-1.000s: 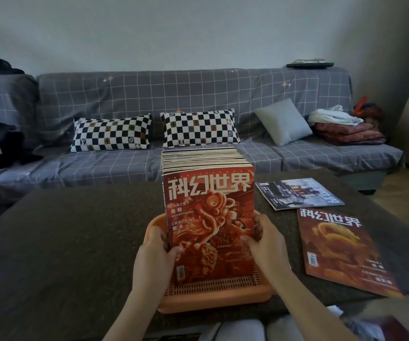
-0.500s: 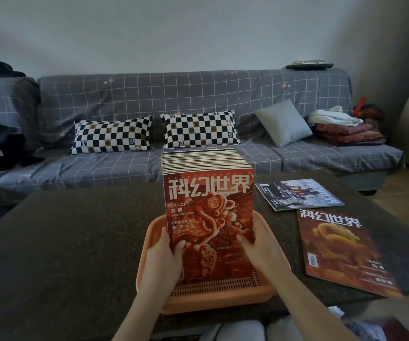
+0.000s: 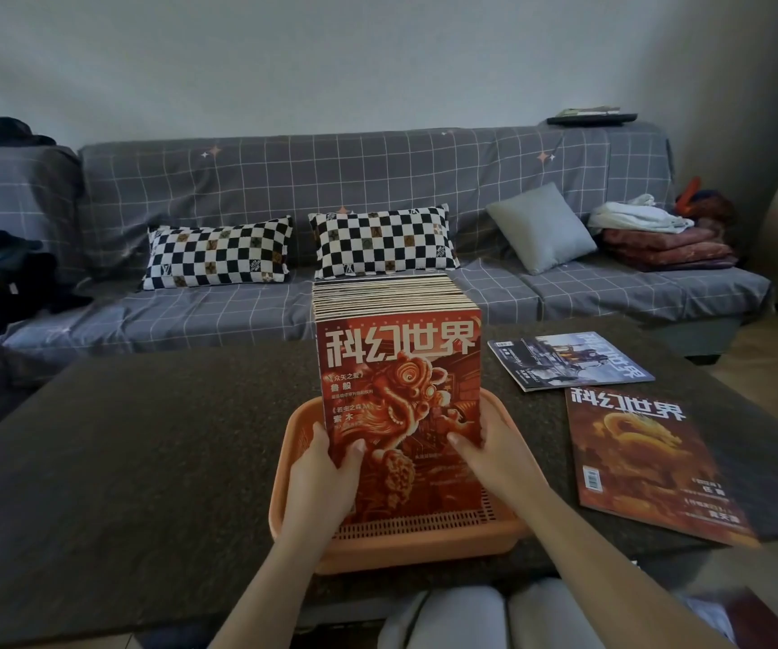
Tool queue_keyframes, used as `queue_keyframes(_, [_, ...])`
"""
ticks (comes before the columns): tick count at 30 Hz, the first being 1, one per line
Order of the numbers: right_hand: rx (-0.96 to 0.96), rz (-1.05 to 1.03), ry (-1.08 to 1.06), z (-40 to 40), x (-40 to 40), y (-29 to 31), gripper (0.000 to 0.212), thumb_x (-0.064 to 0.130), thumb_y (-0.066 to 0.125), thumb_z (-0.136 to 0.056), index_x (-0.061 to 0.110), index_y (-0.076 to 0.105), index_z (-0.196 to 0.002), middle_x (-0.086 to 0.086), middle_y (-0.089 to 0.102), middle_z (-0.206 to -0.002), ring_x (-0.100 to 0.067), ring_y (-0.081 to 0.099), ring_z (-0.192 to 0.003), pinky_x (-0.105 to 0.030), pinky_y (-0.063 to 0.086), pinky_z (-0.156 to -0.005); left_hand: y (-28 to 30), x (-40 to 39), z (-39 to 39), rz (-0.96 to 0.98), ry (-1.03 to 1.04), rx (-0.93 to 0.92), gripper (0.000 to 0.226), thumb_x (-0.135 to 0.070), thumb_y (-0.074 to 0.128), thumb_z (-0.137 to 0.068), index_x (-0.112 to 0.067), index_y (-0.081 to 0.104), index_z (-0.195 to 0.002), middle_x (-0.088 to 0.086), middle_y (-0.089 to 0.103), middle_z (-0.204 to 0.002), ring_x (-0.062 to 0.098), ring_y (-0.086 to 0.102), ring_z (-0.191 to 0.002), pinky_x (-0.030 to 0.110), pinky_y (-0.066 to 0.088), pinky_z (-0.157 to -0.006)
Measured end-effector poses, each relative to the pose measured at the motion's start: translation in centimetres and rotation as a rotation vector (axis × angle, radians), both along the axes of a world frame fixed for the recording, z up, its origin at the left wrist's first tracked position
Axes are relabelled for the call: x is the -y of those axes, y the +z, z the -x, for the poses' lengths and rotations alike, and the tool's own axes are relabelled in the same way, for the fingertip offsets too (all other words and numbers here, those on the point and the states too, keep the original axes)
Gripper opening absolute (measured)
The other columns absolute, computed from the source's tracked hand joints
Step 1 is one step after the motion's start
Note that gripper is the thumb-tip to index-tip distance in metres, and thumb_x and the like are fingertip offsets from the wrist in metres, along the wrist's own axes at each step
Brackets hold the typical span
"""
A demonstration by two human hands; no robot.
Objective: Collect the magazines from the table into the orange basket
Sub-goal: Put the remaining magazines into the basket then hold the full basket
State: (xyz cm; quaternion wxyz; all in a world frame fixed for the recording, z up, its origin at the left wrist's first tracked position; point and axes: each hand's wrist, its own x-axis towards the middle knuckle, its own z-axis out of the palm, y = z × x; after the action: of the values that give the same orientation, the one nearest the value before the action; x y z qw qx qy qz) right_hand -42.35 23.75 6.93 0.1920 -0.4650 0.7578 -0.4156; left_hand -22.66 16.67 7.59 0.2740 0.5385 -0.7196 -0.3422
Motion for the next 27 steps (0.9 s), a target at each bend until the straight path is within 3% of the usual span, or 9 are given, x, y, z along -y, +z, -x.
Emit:
queue_keyframes(2, [0.018, 0.024, 0.001, 0.0, -0.1, 0.1, 0.059, 0.030, 0.060, -0.088, 0.030, 0.033, -0.140, 0.012, 0.053, -0.130, -0.010, 0.056, -0.114, -0.038, 0.047, -0.099, 0.0, -0.3, -0.1, -0.003, 0.015, -0.068, 0.059, -0.041, 0.051, -0.094, -0.023, 0.029, -0.146, -0.015, 0.062, -0.089, -0.002, 0.061, -0.070, 0.005, 0.041, -0.045])
queue_keyframes(5, [0.066, 0.055, -0.009, -0.1, -0.4, 0.1, 0.060, 0.031, 0.062, -0.086, 0.030, 0.033, -0.139, 0.009, 0.052, -0.133, -0.012, 0.053, -0.120, -0.043, 0.044, -0.102, -0.2, -1.1, -0.4, 0.034, 0.112, -0.224, 0.063, -0.039, 0.058, -0.091, -0.023, 0.029, -0.144, -0.002, 0.051, -0.132, 0.011, 0.055, -0.112, 0.026, 0.049, -0.084])
queue_keyframes(8, [0.061, 0.106, -0.072, 0.0, -0.9, 0.0, 0.061, 0.027, 0.063, -0.086, 0.030, 0.034, -0.139, 0.006, 0.051, -0.135, -0.010, 0.052, -0.118, -0.036, 0.043, -0.101, -0.1, -2.1, -0.6, 0.126, 0.245, -0.172, 0.054, -0.038, 0.062, -0.088, -0.023, 0.037, -0.134, 0.004, 0.038, -0.136, 0.019, 0.043, -0.116, 0.045, 0.044, -0.097])
queue_keyframes(11, [0.028, 0.166, -0.166, -0.1, -1.9, -0.2, 0.055, 0.023, 0.063, -0.087, 0.028, 0.040, -0.137, 0.003, 0.056, -0.131, -0.008, 0.053, -0.112, -0.027, 0.042, -0.091, 0.2, -3.1, -0.2, 0.254, 0.206, -0.134, 0.030, -0.038, 0.062, -0.088, -0.030, 0.047, -0.113, -0.005, 0.046, -0.121, 0.007, 0.039, -0.101, 0.047, 0.040, -0.102])
queue_keyframes(14, [0.018, 0.207, -0.214, 0.1, -3.0, -0.3, 0.050, 0.021, 0.062, -0.088, 0.022, 0.045, -0.135, 0.000, 0.058, -0.129, -0.012, 0.055, -0.114, -0.027, 0.042, -0.094, 0.2, -4.1, 1.3, 0.242, 0.032, -0.187, 0.017, -0.031, 0.060, -0.090, -0.034, 0.050, -0.103, -0.015, 0.048, -0.111, 0.003, 0.049, -0.099, 0.042, 0.041, -0.103])
queue_keyframes(17, [-0.027, 0.227, -0.238, 1.0, -4.6, -0.1, 0.044, 0.024, 0.061, -0.089, 0.019, 0.049, -0.131, 0.001, 0.059, -0.126, -0.006, 0.054, -0.104, -0.021, 0.042, -0.086, 0.4, -5.1, 3.7, 0.205, -0.105, -0.209, 0.020, -0.031, 0.058, -0.091, -0.036, 0.048, -0.107, -0.018, 0.047, -0.108, 0.007, 0.053, -0.103, 0.039, 0.050, -0.094])
queue_keyframes(20, [-0.061, 0.259, -0.285, 2.8, -6.8, 0.1, 0.040, 0.022, 0.062, -0.088, 0.020, 0.053, -0.128, 0.002, 0.058, -0.125, -0.007, 0.053, -0.107, -0.016, 0.040, -0.080, 0.4, -6.0, 6.9, 0.234, -0.180, -0.193, 0.024, -0.033, 0.057, -0.091, -0.037, 0.048, -0.113, -0.016, 0.048, -0.113, 0.005, 0.053, -0.105, 0.035, 0.048, -0.096])
queue_keyframes(24, [-0.088, 0.248, -0.353, 5.9, -10.0, -0.2, 0.039, 0.022, 0.062, -0.088, 0.016, 0.054, -0.125, 0.000, 0.058, -0.118, -0.013, 0.055, -0.107, -0.025, 0.044, -0.084, -0.2, -7.4, 11.6, 0.242, -0.296, -0.200, 0.031, -0.029, 0.058, -0.091, -0.028, 0.053, -0.122, -0.009, 0.053, -0.118, 0.002, 0.052, -0.103, 0.027, 0.044, -0.095])
queue_keyframes(27, [-0.110, 0.183, -0.420, 8.7, -12.0, -0.9, 0.041, 0.024, 0.061, -0.089, 0.013, 0.053, -0.128, -0.005, 0.054, -0.127, -0.015, 0.053, -0.109, -0.030, 0.046, -0.089, -0.6, -8.7, 15.6, 0.246, -0.398, -0.182, 0.035, -0.030, 0.057, -0.092, -0.027, 0.052, -0.126, -0.008, 0.053, -0.123, 0.004, 0.049, -0.112, 0.021, 0.039, -0.097])
